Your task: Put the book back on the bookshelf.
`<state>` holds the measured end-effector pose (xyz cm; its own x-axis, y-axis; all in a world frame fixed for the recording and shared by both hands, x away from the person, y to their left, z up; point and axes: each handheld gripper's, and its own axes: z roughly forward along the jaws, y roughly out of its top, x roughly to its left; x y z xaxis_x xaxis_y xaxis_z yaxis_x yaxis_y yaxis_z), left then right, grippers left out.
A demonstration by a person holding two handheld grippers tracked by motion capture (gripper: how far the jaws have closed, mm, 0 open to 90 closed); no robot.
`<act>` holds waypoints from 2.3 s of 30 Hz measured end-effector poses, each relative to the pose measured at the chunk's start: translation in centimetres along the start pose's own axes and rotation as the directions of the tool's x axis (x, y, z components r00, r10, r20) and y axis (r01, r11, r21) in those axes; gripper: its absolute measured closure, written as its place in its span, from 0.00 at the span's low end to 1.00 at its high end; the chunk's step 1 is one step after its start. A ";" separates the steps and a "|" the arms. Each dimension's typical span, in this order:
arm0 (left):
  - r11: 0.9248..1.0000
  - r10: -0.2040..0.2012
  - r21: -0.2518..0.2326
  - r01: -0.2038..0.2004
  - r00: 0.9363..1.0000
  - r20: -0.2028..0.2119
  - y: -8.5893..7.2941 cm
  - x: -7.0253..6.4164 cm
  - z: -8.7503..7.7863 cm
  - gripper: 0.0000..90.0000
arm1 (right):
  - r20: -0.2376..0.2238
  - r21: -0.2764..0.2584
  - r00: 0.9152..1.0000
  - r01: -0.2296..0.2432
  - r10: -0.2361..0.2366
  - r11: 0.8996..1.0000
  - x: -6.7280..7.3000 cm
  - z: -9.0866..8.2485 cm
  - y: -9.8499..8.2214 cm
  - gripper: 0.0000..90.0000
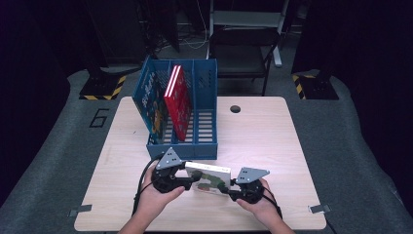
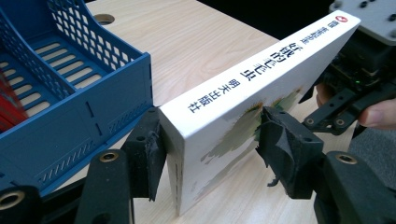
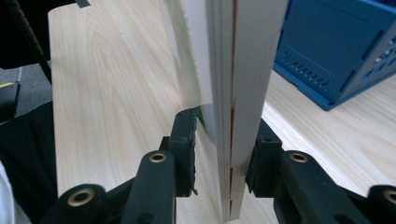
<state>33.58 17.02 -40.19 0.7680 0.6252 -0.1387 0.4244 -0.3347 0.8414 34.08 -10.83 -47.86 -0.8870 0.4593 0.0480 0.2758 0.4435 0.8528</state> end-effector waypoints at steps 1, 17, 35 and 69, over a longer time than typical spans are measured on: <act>1.000 -0.003 -0.002 0.003 1.000 -0.004 0.0 0.1 0.0 0.47 | 0.002 0.001 1.000 0.004 -0.004 1.000 0.1 -0.1 0.1 0.77; 0.999 -0.039 -0.005 0.039 0.999 0.025 -0.4 1.2 -0.5 0.43 | -0.020 0.004 0.994 0.107 -0.106 0.994 1.2 -1.2 1.0 0.86; 0.996 -0.086 0.021 0.085 0.993 0.078 -1.3 2.0 -0.8 0.40 | -0.022 0.024 0.987 0.162 -0.161 0.987 1.9 -2.3 2.0 0.86; 0.999 -0.010 0.048 0.007 0.998 0.062 -1.6 0.7 -0.6 0.46 | -0.051 0.044 0.984 0.171 -0.169 0.984 1.5 -3.3 3.7 0.86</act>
<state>33.13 18.39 -41.32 0.7918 0.5839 -0.1792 0.4524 -0.3635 0.8144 32.53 -11.02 -42.90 -0.9385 0.3379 -0.0706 0.1356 0.5490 0.8247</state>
